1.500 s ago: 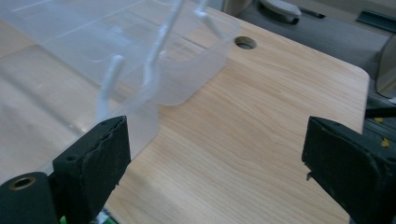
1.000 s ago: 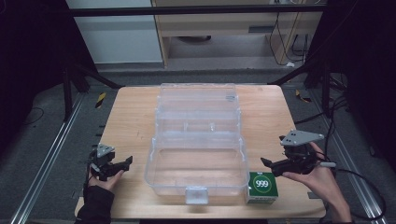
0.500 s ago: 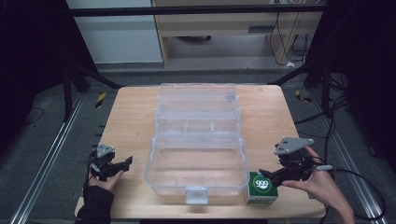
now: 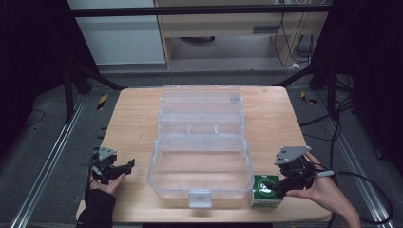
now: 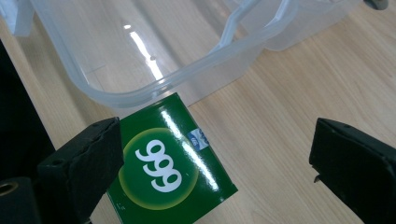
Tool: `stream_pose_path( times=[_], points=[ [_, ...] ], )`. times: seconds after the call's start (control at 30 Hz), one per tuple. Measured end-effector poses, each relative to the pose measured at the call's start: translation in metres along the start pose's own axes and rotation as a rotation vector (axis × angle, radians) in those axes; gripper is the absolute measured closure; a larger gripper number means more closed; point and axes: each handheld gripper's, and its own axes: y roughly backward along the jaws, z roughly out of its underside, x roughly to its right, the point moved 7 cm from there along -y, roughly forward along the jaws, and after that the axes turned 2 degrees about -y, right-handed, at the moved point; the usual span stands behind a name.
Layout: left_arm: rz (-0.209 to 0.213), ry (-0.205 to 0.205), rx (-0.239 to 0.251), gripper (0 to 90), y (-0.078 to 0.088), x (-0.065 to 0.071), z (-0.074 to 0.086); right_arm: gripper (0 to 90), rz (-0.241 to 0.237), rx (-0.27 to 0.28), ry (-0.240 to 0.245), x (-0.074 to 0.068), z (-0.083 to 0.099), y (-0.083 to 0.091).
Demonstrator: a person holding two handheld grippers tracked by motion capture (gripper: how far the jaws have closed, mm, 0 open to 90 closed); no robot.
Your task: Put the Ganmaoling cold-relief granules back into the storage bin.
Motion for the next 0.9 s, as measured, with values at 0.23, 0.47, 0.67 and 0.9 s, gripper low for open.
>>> stream_pose_path(
  times=[0.23, 0.47, 0.67, 0.9],
  points=[
    [-0.001, -0.001, -0.001, 23.9, 0.0, 0.0, 0.0, 3.2, -0.029, -0.041, 0.038, -0.007, 0.006, -0.007],
    [-0.001, -0.003, -0.001, 23.9, 0.0, 0.0, 0.0, 3.3, -0.06, -0.076, 0.075, -0.014, 0.009, -0.013],
    [0.0, -0.004, -0.001, 23.9, 0.0, 0.0, 0.0, 3.5, -0.083, -0.11, 0.102, -0.019, 0.012, -0.016],
    [0.0, -0.007, -0.002, 23.9, 0.0, 0.001, 0.0, 3.6, -0.099, -0.132, 0.131, -0.022, 0.014, -0.019]
  ],
)
